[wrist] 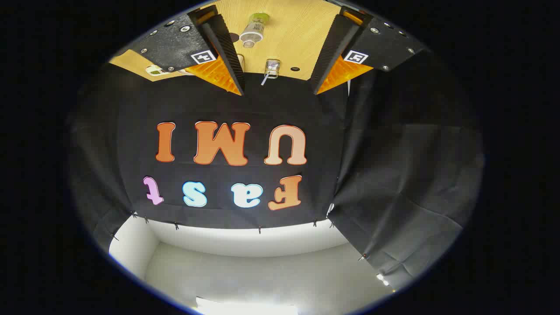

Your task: Take the bottle from table, then pour the juice into the cup, finally place the bottle on the coaster

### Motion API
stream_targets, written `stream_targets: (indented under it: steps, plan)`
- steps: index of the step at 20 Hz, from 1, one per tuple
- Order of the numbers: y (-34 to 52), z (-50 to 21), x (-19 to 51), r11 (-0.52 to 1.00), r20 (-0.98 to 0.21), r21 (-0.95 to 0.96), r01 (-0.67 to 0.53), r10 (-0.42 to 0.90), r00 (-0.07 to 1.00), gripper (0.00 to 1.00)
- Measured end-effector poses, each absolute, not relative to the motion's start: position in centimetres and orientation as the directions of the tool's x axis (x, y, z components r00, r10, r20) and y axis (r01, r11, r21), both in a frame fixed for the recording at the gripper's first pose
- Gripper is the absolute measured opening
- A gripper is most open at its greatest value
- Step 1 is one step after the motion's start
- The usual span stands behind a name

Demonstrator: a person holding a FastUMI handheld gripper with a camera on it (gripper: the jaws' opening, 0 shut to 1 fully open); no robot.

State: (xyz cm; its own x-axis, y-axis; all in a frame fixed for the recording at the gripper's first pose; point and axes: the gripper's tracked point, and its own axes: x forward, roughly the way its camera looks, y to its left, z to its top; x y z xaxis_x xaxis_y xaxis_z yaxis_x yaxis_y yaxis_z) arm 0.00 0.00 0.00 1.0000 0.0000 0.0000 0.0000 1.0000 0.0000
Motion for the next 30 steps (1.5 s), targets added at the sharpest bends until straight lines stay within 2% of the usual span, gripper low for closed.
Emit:
stream_targets:
  steps: [22, 30]
  plan:
    - [-0.4, 0.8, -0.3, 1.0, 0.005, 0.007, 0.018, -0.018, 1.0, 0.9]
    - [-2.4, -3.4, 0.6, 0.994, -0.057, -0.039, 0.099, -0.101, 0.993, 0.9]
